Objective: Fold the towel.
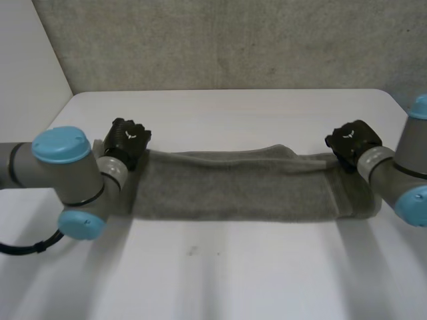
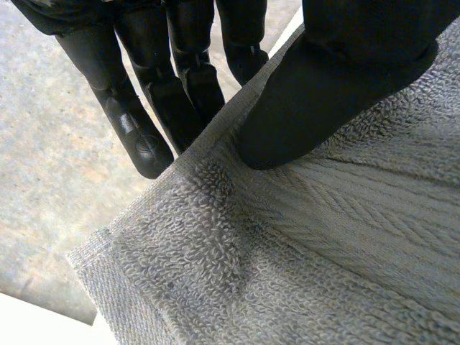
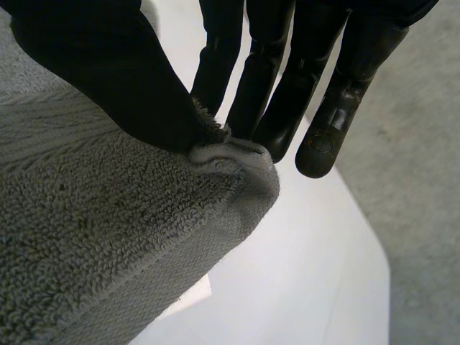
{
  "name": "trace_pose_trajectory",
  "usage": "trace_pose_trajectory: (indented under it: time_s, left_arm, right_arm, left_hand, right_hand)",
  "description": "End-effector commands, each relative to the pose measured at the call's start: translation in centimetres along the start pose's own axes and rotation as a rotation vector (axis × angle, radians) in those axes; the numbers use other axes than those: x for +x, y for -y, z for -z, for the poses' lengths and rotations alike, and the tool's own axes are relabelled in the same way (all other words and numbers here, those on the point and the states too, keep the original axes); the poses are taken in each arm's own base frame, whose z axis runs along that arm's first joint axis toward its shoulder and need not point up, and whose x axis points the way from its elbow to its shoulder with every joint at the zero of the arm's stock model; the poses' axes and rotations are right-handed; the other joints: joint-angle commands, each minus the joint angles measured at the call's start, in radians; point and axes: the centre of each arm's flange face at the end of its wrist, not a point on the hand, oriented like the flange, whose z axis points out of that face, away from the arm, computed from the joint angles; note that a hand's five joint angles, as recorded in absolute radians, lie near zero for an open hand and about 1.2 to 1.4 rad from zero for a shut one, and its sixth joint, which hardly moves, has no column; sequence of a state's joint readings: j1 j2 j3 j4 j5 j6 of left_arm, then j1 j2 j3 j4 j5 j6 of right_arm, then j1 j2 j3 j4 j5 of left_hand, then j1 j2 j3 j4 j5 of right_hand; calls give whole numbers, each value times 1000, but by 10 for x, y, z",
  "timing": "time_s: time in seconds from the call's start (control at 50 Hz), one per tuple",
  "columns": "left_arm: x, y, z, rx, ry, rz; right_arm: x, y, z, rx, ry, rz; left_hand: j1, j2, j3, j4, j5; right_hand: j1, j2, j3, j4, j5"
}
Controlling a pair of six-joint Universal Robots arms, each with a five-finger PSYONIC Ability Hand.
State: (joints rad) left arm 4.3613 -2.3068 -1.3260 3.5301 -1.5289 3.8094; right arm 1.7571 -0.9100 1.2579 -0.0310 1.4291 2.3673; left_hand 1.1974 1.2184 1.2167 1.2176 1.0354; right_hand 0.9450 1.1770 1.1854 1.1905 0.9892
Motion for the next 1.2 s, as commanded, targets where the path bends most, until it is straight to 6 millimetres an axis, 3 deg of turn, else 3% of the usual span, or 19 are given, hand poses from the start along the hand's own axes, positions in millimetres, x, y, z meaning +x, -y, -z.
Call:
trace_pose_trajectory:
  time_s: [0.02,0.16,0.18,0.2,0.22,0.24,0.26,0.28,0.48,0.56,0.62,0.72,0.82,0.92,1.12,1.14,1.16,1.18,1.2]
  left_arm:
    - [3,-6,-38,50,48,-4]
    - [6,-10,-50,68,52,-5]
    - [7,-11,-49,68,50,-5]
    - [7,-11,-49,68,50,-5]
    - [8,-11,-49,69,49,-5]
    - [8,-10,-49,68,52,-5]
    - [8,-10,-49,68,52,-5]
    - [7,-9,-48,67,53,-5]
    - [7,8,-29,69,39,-4]
    - [0,17,-3,52,26,-2]
    - [-2,21,21,34,4,9]
    - [-3,24,54,22,-6,19]
    - [5,29,85,67,-4,68]
    - [7,30,91,103,8,81]
    - [4,29,90,116,29,80]
    - [3,28,89,115,32,81]
    - [3,28,89,113,34,83]
    - [2,27,89,112,35,83]
    - [2,27,89,112,35,83]
  right_arm:
    - [-2,-2,-39,69,-84,28]
    - [-9,-8,-57,95,-101,35]
    - [-12,-9,-59,94,-100,35]
    - [-13,-10,-60,93,-103,30]
    - [-13,-10,-60,93,-103,29]
    - [-12,-10,-60,92,-106,26]
    - [-12,-10,-60,92,-106,26]
    - [-12,-10,-60,91,-109,23]
    - [23,24,-35,169,-169,-138]
    - [34,37,-4,172,-167,-201]
    - [33,34,6,153,-152,-208]
    - [24,2,40,-23,-64,-256]
    - [7,-17,53,-127,30,-289]
    - [3,-43,53,-172,21,-334]
    - [-5,-65,35,-112,-11,-323]
    - [-6,-68,33,-124,-11,-317]
    - [-6,-70,31,-130,-14,-308]
    - [-6,-70,31,-130,-14,-308]
    - [-4,-71,29,-126,-22,-295]
  left_hand:
    - [199,178,180,179,186]
    - [199,178,180,179,186]
    - [68,48,49,48,56]
    - [67,46,48,47,55]
    - [-485,-506,-504,-505,-498]
    - [-921,-942,-940,-941,-933]
    - [-925,-946,-944,-945,-938]
    - [-1018,-1039,-1037,-1038,-1031]
    - [-1013,-1034,-1033,-1033,-1026]
    - [-1010,-1031,-1030,-1030,-1023]
    - [-1013,-1034,-1033,-1033,-1026]
    - [-1013,-1034,-1033,-1033,-1026]
    - [-1002,-1023,-1021,-1022,-1014]
    - [-1002,-1022,-1021,-1022,-1014]
    - [-1002,-1022,-1021,-1022,-1014]
    - [-1002,-1022,-1021,-1022,-1014]
    - [-1002,-1022,-1021,-1022,-1014]
    - [-1002,-1022,-1021,-1022,-1014]
    - [-1002,-1022,-1021,-1022,-1014]
  right_hand:
    - [451,219,211,206,233]
    - [451,219,211,206,233]
    - [403,171,162,157,184]
    - [-7,-239,-248,-253,-226]
    - [-12,-243,-252,-257,-230]
    - [-558,-790,-798,-804,-777]
    - [-563,-795,-804,-809,-782]
    - [-770,-1002,-1011,-1016,-989]
    - [-770,-1002,-1011,-1016,-989]
    - [-770,-1002,-1011,-1016,-989]
    - [-770,-1002,-1011,-1016,-989]
    - [-749,-981,-990,-995,-968]
    - [-538,-770,-778,-783,-756]
    - [-475,-707,-716,-721,-694]
    - [-320,-552,-560,-565,-539]
    - [-265,-497,-505,-510,-483]
    - [32,-200,-208,-213,-186]
    - [35,-197,-205,-210,-183]
    - [447,215,207,202,228]
